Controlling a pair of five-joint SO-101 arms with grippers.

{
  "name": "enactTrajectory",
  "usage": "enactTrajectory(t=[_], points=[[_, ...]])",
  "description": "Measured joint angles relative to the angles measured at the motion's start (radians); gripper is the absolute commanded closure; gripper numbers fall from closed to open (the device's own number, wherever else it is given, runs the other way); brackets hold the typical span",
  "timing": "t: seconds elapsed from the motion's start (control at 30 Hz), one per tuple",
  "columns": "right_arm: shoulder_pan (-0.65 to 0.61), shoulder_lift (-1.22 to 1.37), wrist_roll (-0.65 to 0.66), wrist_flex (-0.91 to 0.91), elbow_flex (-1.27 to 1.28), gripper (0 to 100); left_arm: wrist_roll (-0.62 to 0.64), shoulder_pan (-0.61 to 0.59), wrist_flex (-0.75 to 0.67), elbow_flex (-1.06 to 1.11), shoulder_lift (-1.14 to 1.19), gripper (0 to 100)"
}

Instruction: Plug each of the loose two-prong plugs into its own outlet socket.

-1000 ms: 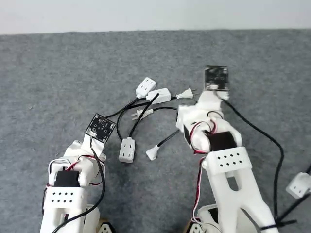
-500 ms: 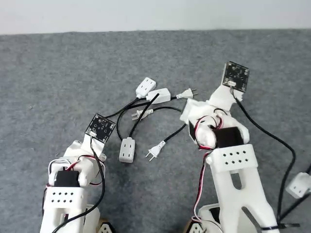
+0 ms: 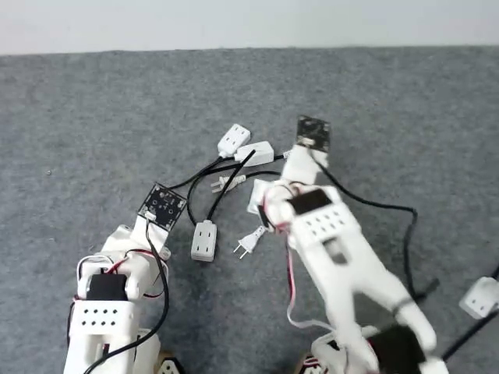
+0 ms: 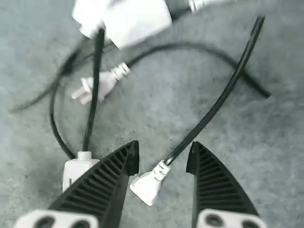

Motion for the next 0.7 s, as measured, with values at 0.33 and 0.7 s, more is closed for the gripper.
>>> enactTrajectory(t=[0.33,0.7], points=[[-0.055,0.287,-0.034,0.114,-0.184,82.2,0.0,0.0,0.0,0.0,0.0,98],[-0.072,0.41,-0.037,0.114,-0.218,83.6,0.0,0.0,0.0,0.0,0.0,98]])
